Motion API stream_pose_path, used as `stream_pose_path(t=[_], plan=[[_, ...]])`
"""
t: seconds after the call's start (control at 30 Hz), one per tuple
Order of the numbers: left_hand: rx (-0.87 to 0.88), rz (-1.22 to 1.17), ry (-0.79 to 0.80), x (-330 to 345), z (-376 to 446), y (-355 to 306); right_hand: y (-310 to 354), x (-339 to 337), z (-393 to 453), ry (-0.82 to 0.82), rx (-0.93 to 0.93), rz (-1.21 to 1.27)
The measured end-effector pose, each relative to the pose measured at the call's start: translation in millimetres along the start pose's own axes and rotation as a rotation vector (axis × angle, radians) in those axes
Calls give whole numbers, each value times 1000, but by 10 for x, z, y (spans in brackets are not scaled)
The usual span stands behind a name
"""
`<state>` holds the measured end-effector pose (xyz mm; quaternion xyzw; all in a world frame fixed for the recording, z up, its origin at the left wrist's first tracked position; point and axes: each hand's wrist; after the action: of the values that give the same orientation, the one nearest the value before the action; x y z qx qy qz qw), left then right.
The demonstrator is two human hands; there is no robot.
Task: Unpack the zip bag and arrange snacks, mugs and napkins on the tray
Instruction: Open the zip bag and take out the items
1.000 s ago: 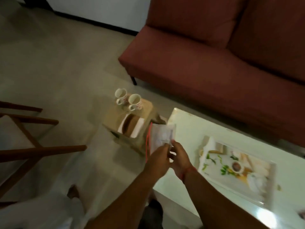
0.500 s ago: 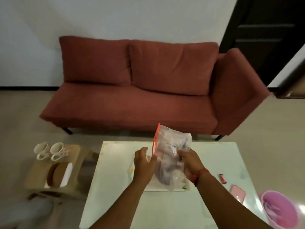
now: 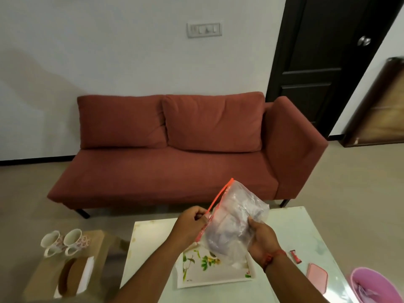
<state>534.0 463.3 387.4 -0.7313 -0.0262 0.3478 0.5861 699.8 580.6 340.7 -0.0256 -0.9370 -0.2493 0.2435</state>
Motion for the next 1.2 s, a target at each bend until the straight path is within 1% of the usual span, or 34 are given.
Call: stream_pose_path(t=[0.07, 0.13, 0.17, 0.23, 0.27, 0.3, 0.33, 0.37, 0.4, 0.43, 0.47, 0.5, 0.53, 0.6, 0.63, 0.7, 0.77, 0.8, 0.9, 1.03, 1.1, 1.2], plan=[[58, -62, -20, -165, -18, -69, -69, 72, -4, -1, -4, 9], [122, -126, -43, -324, -2, -167, -126, 146, -9, -6, -11, -68], [173, -110, -63, -394, 24, -217, -136, 181, -9, -29, -8, -106], [300, -3, -82, -529, 79, -297, -131, 251, -14, -89, -8, -172], [356, 61, -71, -581, 94, -331, -109, 280, -19, -123, -25, -216], [405, 116, -56, -627, 109, -354, -74, 337, -30, -167, -86, -281], [440, 155, -45, -657, 121, -365, -30, 394, -58, -224, -204, -379], [469, 176, -45, -687, 123, -373, 18, 469, -111, -282, -389, -499], [494, 198, -50, -713, 119, -386, 70, 561, -211, -322, -613, -618], [522, 221, -51, -736, 116, -409, 124, 668, -327, -322, -851, -719], [547, 247, -42, -753, 112, -432, 167, 795, -481, -272, -1059, -839], [568, 264, -31, -768, 100, -459, 203, 924, -631, -183, -1191, -983], [578, 276, -22, -783, 76, -498, 219, 1063, -790, -71, -1203, -1165], [581, 240, -33, -820, 21, -552, 208, 1267, -972, 124, -1022, -1512], [578, 188, -49, -844, -19, -570, 182, 1329, -1000, 166, -966, -1591], [545, 40, -109, -909, -111, -584, 135, 1397, -1007, 152, -1013, -1557], [432, -148, -156, -978, -175, -518, 127, 1409, -1029, 121, -1101, -1492], [370, -205, -166, -1008, -189, -453, 128, 1415, -1042, 121, -1133, -1485], [272, -225, -120, -1035, -203, -253, 155, 1466, -1146, 152, -1182, -1470], [265, -318, -106, -953, -208, -157, 240, 1526, -1169, 173, -1175, -1369], [298, -367, -60, -909, -207, -262, 301, 1541, -1188, 176, -1154, -1280], [398, -278, -49, -859, -158, -393, 409, 1534, -1257, 190, -1139, -1207]])
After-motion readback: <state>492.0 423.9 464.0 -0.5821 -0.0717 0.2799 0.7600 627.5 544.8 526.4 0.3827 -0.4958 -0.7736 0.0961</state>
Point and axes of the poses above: each hand's wrist, its own z-axis towards the middle knuckle, its own x-axis out of the palm, y = z × x, and after that the axes turned 11 degrees about x, right-handed
